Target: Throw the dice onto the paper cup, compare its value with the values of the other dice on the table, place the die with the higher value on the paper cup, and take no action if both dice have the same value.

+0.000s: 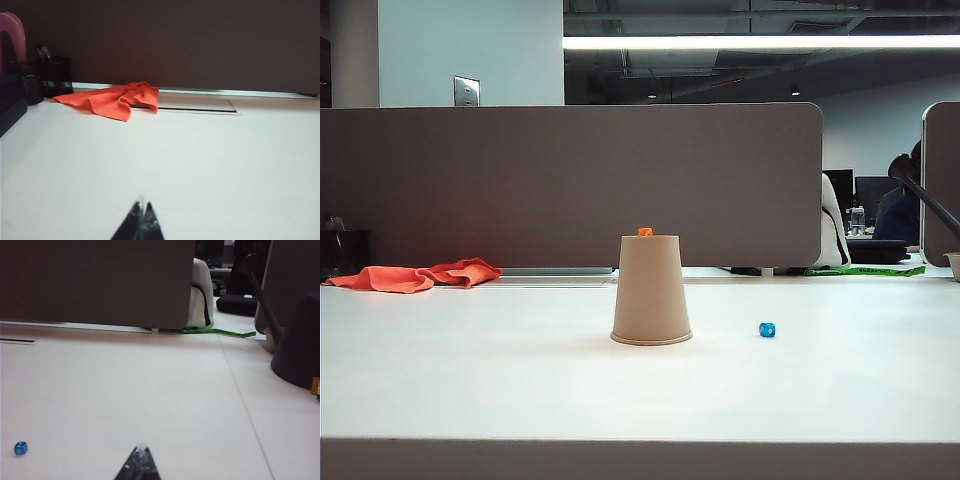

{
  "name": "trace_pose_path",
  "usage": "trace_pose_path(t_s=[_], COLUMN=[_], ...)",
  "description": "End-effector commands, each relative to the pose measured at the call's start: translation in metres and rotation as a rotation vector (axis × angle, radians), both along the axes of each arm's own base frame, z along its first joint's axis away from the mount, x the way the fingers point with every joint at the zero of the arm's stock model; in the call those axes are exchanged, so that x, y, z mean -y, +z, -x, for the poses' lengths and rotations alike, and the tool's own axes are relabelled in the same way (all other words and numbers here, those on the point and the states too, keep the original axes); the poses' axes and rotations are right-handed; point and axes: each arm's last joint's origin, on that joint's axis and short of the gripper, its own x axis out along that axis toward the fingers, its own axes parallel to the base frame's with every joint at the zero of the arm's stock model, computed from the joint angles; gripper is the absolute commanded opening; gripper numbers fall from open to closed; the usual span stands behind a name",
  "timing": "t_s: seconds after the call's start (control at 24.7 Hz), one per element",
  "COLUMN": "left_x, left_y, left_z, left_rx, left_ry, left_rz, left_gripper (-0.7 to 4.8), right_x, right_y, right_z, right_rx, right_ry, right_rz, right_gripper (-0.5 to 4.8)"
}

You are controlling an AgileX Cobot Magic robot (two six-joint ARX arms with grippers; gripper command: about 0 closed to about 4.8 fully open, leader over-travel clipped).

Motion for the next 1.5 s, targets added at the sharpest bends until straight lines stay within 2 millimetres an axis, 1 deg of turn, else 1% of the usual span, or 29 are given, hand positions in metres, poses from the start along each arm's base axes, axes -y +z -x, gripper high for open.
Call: trace_pose_path(t_s=[0.04,0.89,1.05,1.17,1.29,1.33,1.5], left_x=[0.0,0.0,0.001,0.003,0.003,0.003,0.004], left_y=[0.002,0.002,0.002,0.004,0.008,0.013,0.024], left_z=[0.0,0.0,0.0,0.001,0.002,0.003,0.006], left_rx=[0.013,0.013,0.015,0.02,0.027,0.031,0.008], left_ry=[0.0,0.0,-0.048,-0.093,-0.098,-0.097,-0.136], left_rz=[-0.002,-0.002,-0.006,-0.013,-0.013,-0.014,-0.017], left_gripper=[-0.05,-0.05,-0.06,-0.06,-0.06,-0.06,-0.06], right_x=[0.0,0.0,0.0,-0.002,-0.003,-0.003,-0.004], right_y=[0.001,0.001,0.001,0.003,0.007,0.011,0.022], right_z=[0.0,0.0,0.0,0.001,0.002,0.005,0.01], right_rx=[0.013,0.012,0.013,0.019,-0.011,-0.058,-0.092], right_ry=[0.0,0.001,0.006,0.052,0.089,0.09,0.102], right_rz=[0.001,-0.011,-0.01,0.006,0.011,0.008,0.024], right_gripper=[-0.01,-0.01,-0.01,-0.01,-0.01,-0.01,-0.01])
